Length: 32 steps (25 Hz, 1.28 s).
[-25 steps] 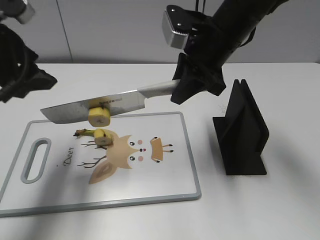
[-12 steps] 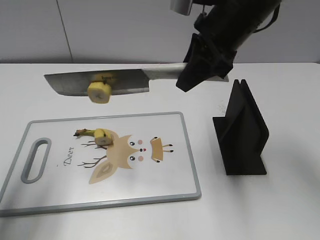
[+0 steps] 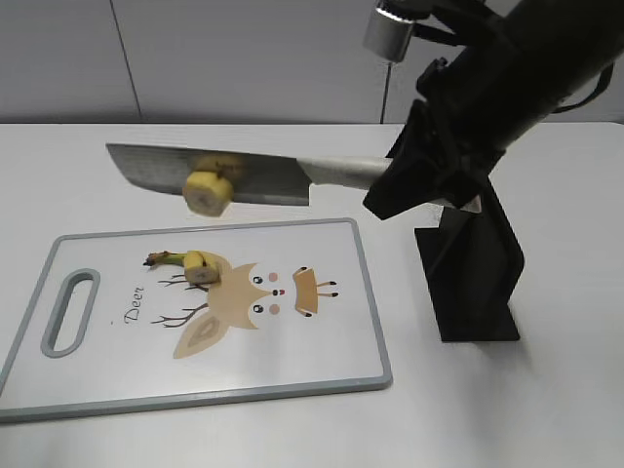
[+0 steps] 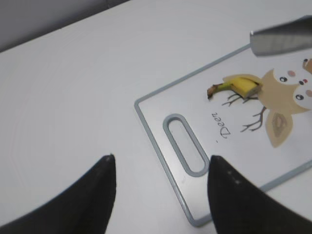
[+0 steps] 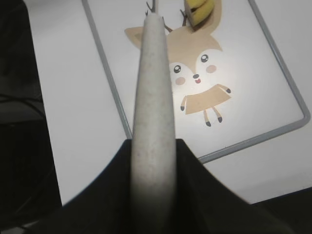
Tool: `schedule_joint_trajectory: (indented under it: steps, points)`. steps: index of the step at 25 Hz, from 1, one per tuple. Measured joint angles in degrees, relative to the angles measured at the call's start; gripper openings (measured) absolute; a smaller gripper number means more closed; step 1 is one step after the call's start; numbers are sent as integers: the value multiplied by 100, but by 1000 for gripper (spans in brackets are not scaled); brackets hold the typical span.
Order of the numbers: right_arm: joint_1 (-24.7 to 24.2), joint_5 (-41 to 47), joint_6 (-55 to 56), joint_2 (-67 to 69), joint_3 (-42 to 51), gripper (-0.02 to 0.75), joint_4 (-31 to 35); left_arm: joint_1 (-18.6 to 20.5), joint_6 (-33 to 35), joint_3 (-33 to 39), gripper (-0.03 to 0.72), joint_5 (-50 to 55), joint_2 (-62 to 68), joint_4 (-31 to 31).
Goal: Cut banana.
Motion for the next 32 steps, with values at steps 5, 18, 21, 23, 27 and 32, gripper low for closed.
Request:
schedule_joint_trajectory:
  steps: [5, 18, 21, 23, 27, 32]
  points:
    - [0, -564, 408, -513, 583, 173, 68, 0, -488, 160, 558, 672, -643, 300]
    - [0, -2157, 814, -1467, 2286, 173, 483, 0, -1690, 272, 558, 1575, -2392, 1138]
    - [0, -2271, 911, -1621, 2432, 173, 640, 0, -1847, 565, 558, 1629, -2820, 1138]
    - [0, -2307, 1033, -1690, 2458, 173, 669, 0, -1983, 798, 558, 1669, -3110, 1138]
    - [0, -2575, 1460, -1902, 2624, 173, 682, 0, -2108, 1181, 558, 1830, -3702, 1138]
    - [0, -2770, 2170, -2249, 2921, 173, 343, 0, -2149, 1432, 558, 1956, -4359, 1133]
